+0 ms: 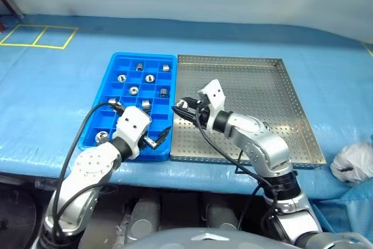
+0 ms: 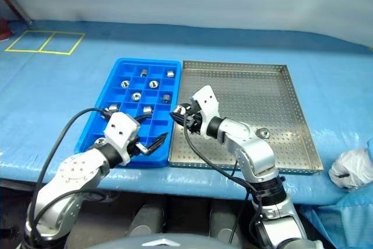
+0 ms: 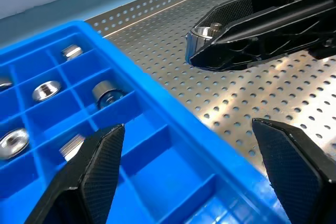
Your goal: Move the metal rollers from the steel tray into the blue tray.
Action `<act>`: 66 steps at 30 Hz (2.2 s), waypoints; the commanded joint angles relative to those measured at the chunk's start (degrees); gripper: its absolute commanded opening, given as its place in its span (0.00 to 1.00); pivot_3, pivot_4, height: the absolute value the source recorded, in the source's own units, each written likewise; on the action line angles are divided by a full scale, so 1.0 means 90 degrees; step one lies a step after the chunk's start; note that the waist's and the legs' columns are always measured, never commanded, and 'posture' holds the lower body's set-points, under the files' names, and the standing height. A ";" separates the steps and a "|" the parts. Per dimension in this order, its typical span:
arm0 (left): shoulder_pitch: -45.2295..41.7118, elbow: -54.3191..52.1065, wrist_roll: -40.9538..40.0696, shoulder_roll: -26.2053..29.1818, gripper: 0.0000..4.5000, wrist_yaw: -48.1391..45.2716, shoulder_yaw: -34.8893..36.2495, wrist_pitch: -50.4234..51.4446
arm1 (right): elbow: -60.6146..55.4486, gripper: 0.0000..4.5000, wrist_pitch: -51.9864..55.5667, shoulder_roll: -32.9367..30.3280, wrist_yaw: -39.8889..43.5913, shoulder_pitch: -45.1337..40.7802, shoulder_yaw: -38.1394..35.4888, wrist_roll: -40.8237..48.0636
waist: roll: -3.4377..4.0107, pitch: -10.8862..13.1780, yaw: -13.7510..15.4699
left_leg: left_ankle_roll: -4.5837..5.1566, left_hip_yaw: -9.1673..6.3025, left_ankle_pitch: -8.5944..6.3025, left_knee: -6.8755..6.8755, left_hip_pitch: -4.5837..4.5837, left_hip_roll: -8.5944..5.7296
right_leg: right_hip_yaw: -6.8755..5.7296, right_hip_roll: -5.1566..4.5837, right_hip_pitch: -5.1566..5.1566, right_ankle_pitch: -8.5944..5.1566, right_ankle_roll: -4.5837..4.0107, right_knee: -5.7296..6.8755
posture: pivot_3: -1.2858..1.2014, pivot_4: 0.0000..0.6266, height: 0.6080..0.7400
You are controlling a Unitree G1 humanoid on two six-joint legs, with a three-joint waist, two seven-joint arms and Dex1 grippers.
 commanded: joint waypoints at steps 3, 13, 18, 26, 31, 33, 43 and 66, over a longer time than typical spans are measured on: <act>0.0683 -0.0877 0.0119 0.0184 0.94 0.0318 0.0719 0.0540 | 0.0378 0.39 -0.0295 0.0407 0.0242 -0.0372 0.0498 -0.0002 | -0.0002 0.0000 0.0272 | 0.0000 0.0000 0.0000 -0.0015 0.0002 0.0001 | -0.0003 -0.0001 -0.0002 -0.0004 -0.0007 -0.0005 | 0.72 0.24 1.00; 0.1569 -0.1227 0.0075 0.0235 0.94 0.0400 0.1295 0.0728 | 0.0742 0.39 -0.0349 0.0563 0.0484 -0.0297 0.1124 -0.0174 | -0.0002 0.0001 0.0908 | -0.0015 -0.0002 -0.0009 -0.0029 -0.0002 0.0006 | -0.0019 -0.0002 -0.0017 -0.0014 -0.0021 -0.0012 | 0.74 0.24 1.00; 0.1531 -0.1183 0.0044 0.0228 0.94 0.0415 0.1244 0.0703 | 0.0877 0.39 -0.0158 0.0532 0.0456 -0.0193 0.1160 -0.0228 | -0.0002 0.0001 0.1172 | -0.0051 -0.0001 -0.0029 -0.0028 -0.0003 0.0010 | -0.0024 -0.0002 -0.0023 -0.0018 -0.0025 -0.0014 | 0.74 0.24 1.00; 0.1284 -0.1016 0.0003 0.0267 0.94 0.0346 0.1056 0.0670 | 0.0939 0.68 -0.0182 0.0357 0.0437 -0.0080 0.1240 -0.0491 | -0.0003 0.0000 0.1460 | -0.0067 0.0005 -0.0040 -0.0033 -0.0011 0.0021 | -0.0032 0.0004 -0.0032 -0.0031 -0.0033 -0.0020 | 0.72 0.24 1.00; 0.0961 -0.0836 -0.0250 0.0018 0.94 0.0191 0.0686 0.0477 | 0.0403 0.88 -0.0438 0.0388 0.0424 0.0171 0.0860 -0.0264 | -0.0003 0.0000 0.1554 | -0.0072 0.0006 -0.0043 -0.0033 -0.0012 0.0022 | -0.0033 0.0006 -0.0033 -0.0032 -0.0034 -0.0024 | 0.71 0.24 1.00; 0.0846 -0.0788 -0.0349 -0.0093 0.94 0.0115 0.0389 0.0381 | 0.0122 0.88 -0.0445 0.0354 0.0442 0.0267 0.0659 -0.0124 | -0.0003 0.0000 0.1604 | -0.0075 0.0006 -0.0045 -0.0034 -0.0017 0.0023 | -0.0034 0.0005 -0.0032 -0.0032 -0.0033 -0.0031 | 0.70 0.24 1.00; -0.0804 0.0840 -0.0313 -0.0838 0.94 -0.0199 -0.1017 -0.0660 | -0.1163 0.88 0.0268 -0.0864 -0.0461 0.0837 -0.0896 -0.0324 | -0.0001 -0.0003 0.1517 | -0.0076 0.0007 -0.0046 -0.0015 -0.0021 0.0023 | -0.0039 0.0004 -0.0024 -0.0031 -0.0030 -0.0036 | 0.63 0.24 1.00; -0.2315 0.3132 -0.0250 -0.1269 0.94 -0.1772 -0.2059 -0.2338 | -0.2368 0.88 0.2009 -0.0998 -0.2547 0.2441 -0.2764 -0.1177 | 0.0007 -0.0008 -0.0671 | -0.0016 0.0033 -0.0066 0.0034 0.0008 0.0018 | 0.0008 0.0005 0.0015 -0.0026 0.0001 -0.0012 | 0.50 0.24 1.00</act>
